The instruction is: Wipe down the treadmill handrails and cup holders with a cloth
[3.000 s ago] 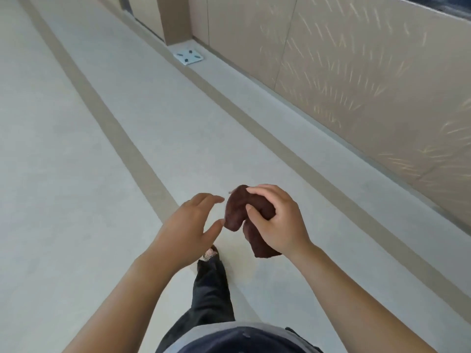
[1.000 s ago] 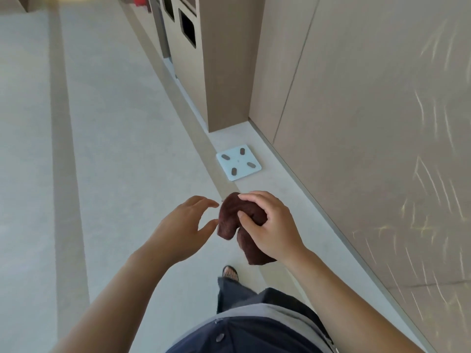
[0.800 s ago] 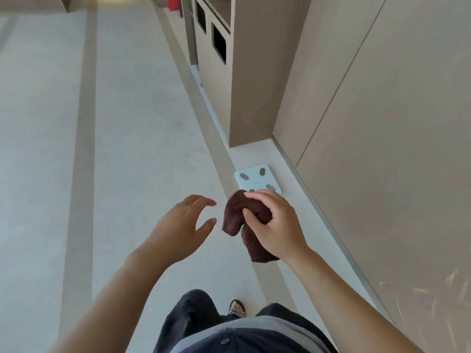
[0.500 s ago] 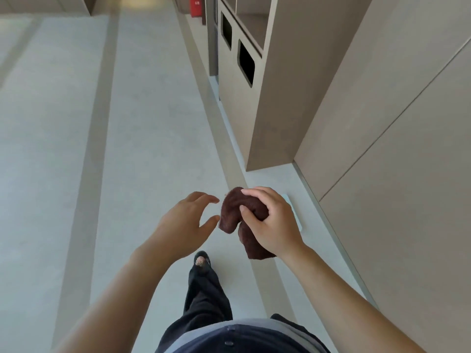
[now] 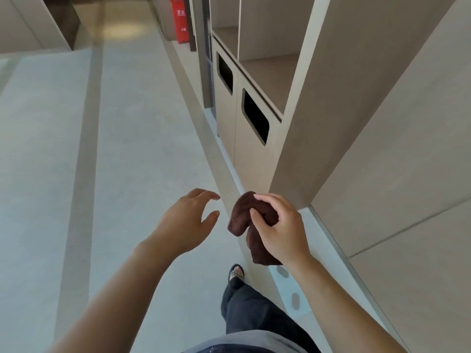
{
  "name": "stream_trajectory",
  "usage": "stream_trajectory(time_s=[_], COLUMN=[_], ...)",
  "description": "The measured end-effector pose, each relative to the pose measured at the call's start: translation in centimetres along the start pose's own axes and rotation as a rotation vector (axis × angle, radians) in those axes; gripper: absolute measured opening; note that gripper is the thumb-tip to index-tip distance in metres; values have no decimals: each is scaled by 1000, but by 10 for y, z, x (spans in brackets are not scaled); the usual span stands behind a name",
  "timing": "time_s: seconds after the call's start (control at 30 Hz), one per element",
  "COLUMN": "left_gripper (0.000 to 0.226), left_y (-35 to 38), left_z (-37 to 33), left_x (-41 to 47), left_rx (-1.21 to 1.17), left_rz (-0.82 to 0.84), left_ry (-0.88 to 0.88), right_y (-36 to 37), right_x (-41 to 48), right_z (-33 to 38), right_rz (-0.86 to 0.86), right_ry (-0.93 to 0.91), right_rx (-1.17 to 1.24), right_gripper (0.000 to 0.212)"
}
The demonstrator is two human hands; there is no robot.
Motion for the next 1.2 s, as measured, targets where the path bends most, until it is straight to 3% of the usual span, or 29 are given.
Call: stream_trajectory(time_s=[0.3, 0.53, 0.7, 1.0, 1.07, 1.2], left_gripper=[38, 38, 36, 35, 36, 37], left_y=[-49, -82, -71, -76, -71, -52], left_z=[110, 169, 168, 124, 112, 96], left_x=[205, 334, 448, 623, 648, 668], left_rx=[39, 31, -20, 19, 34, 38], left_rz=[45, 85, 180, 333, 362, 431], left_ry=[14, 64, 283, 745, 814, 916], right_y=[62, 84, 65, -24, -37, -30], right_x=[237, 363, 438, 531, 552, 559], right_z=[11, 23, 15, 7, -8, -59], right_rz=[-23, -97, -270, -778, -787, -586], right_ry=[0, 58, 146, 379, 468, 800], right_rx=[-19, -26, -34, -93, -150, -242], right_gripper=[27, 26, 25, 25, 27, 47])
Point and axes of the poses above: each hand's wrist, its own x-axis towards the middle knuckle, its own y-axis out of the palm, z = x × y, the point moved 10 cm from there along x, towards the middle knuckle, and after that the axes turned 12 degrees about y, right-handed, at the moved point
